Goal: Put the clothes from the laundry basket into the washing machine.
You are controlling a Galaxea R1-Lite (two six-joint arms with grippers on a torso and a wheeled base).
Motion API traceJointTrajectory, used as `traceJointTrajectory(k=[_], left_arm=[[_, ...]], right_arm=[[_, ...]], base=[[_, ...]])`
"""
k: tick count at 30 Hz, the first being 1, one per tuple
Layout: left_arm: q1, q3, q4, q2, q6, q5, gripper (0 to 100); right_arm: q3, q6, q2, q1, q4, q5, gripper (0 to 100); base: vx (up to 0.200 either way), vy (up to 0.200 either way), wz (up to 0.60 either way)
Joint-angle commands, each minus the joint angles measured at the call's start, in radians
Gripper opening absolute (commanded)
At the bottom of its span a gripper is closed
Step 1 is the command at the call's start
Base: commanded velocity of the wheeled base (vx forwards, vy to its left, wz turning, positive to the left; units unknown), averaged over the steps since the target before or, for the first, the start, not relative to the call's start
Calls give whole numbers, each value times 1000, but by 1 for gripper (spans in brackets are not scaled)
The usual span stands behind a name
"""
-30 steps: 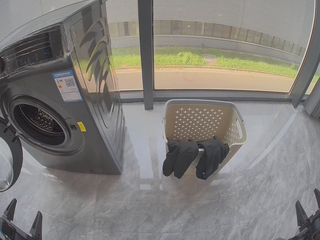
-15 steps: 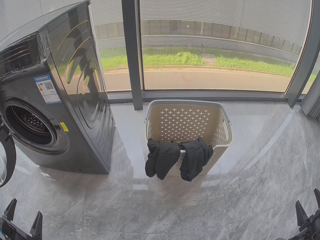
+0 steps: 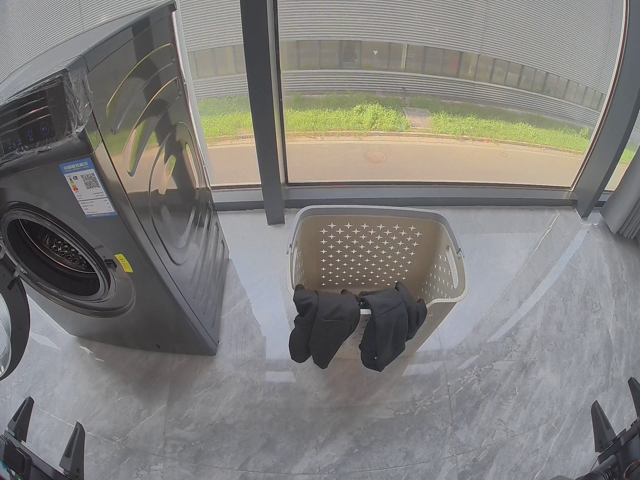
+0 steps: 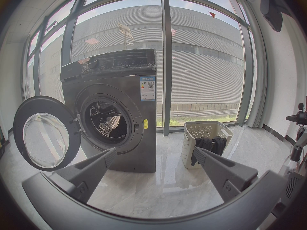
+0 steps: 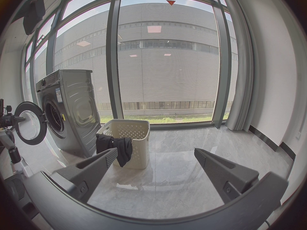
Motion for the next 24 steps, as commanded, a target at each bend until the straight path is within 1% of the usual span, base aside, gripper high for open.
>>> traceJointTrajectory(k=[1, 2, 3, 4, 5, 7, 8, 10, 11, 12, 13, 14, 15, 16, 17, 18, 19, 22, 23, 24], left_arm=[[0, 16, -1, -16, -2, 2, 100], [0, 16, -1, -16, -1, 2, 100], [0, 16, 1, -16, -1, 2, 100], [0, 16, -1, -16, -1, 2, 100], [0, 16, -1, -16, 4, 2, 100], [0, 16, -1, -16, 7, 2, 100], [0, 16, -1, -16, 7, 2, 100], [0, 16, -1, -16, 8, 2, 100], [0, 16, -1, -16, 8, 2, 100], [0, 16, -1, -16, 8, 2, 100], [0, 16, -1, -16, 8, 2, 100], [0, 16, -1, -16, 7, 2, 100], [0, 16, -1, -16, 8, 2, 100], [0, 16, -1, -16, 7, 2, 100], [0, 16, -1, -16, 8, 2, 100], [0, 16, -1, -16, 8, 2, 100], [0, 16, -1, -16, 7, 0, 100], [0, 16, -1, -16, 7, 0, 100], [0, 16, -1, -16, 7, 0, 100], [0, 16, -1, -16, 7, 0, 100]], right_arm=[[8, 9, -16, 0, -30, 3, 100], [-16, 8, -16, 0, -66, 8, 100], [-73, 8, -16, 4, -88, 15, 100], [-130, 9, -15, 7, -91, 32, 100], [-194, 9, 7, 15, -69, 51, 100], [-277, 9, 85, 41, 16, 81, 100], [-304, 9, 130, 63, 64, 107, 100], [-314, 9, 222, 116, 107, 175, 100], [-314, 9, 229, 121, 108, 179, 100], [-304, 12, 324, 162, 105, 221, 100], [-294, 18, 421, 201, 96, 247, 100], [-292, 21, 467, 216, 85, 253, 100], [-289, 29, 539, 242, 52, 261, 100], [-288, 31, 548, 244, 47, 262, 100], [-280, 44, 665, 285, -23, 276, 100], [-278, 46, 676, 288, -28, 276, 100], [-266, 69, 821, 322, -132, 281, 100], [-254, 109, 1007, 334, -277, 281, 100], [-252, 113, 1025, 336, -292, 281, 100], [-240, 127, 1113, 337, -372, 279, 100]], base=[[0, 0, 0], [0, 0, 0], [0, 0, 0], [0, 0, 0], [0, 0, 0], [0, 0, 0], [0, 0, 0], [0, 0, 0], [0, 0, 0], [0, 0, 0], [0, 0, 0], [0, 0, 0], [0, 0, 0], [0, 0, 0], [0, 0, 0], [0, 0, 0], [0, 0, 0], [0, 0, 0], [0, 0, 0], [0, 0, 0]])
